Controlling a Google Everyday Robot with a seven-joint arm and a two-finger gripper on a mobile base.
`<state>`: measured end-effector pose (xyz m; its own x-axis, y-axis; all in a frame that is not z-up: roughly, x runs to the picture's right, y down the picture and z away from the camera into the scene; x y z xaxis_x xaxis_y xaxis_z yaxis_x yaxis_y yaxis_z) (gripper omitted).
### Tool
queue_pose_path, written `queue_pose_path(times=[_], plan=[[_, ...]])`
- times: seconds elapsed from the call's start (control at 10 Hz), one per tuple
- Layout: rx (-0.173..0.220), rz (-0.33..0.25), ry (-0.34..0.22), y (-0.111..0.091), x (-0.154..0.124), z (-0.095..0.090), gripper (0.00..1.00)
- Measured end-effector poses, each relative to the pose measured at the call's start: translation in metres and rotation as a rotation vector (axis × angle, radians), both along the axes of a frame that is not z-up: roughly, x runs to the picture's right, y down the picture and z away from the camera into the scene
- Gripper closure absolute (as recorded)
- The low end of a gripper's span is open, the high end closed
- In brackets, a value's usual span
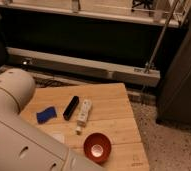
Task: Place the pepper in the ceramic cup
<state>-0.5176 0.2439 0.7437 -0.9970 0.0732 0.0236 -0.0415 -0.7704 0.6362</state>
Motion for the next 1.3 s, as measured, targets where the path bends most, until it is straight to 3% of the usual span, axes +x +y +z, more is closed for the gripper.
queue_pose_path(times=[0.4,1.0,1.1,1.3], plan=[[-0.026,-0.033,-0.038,0.019,0.0,0.003,0.2],[0.01,-0.051,-0.023,0.04,0.01,0.019,0.2],[0.01,-0.056,-0.027,0.045,0.008,0.019,0.24],[0.006,-0.065,-0.035,0.053,0.006,0.018,0.42]])
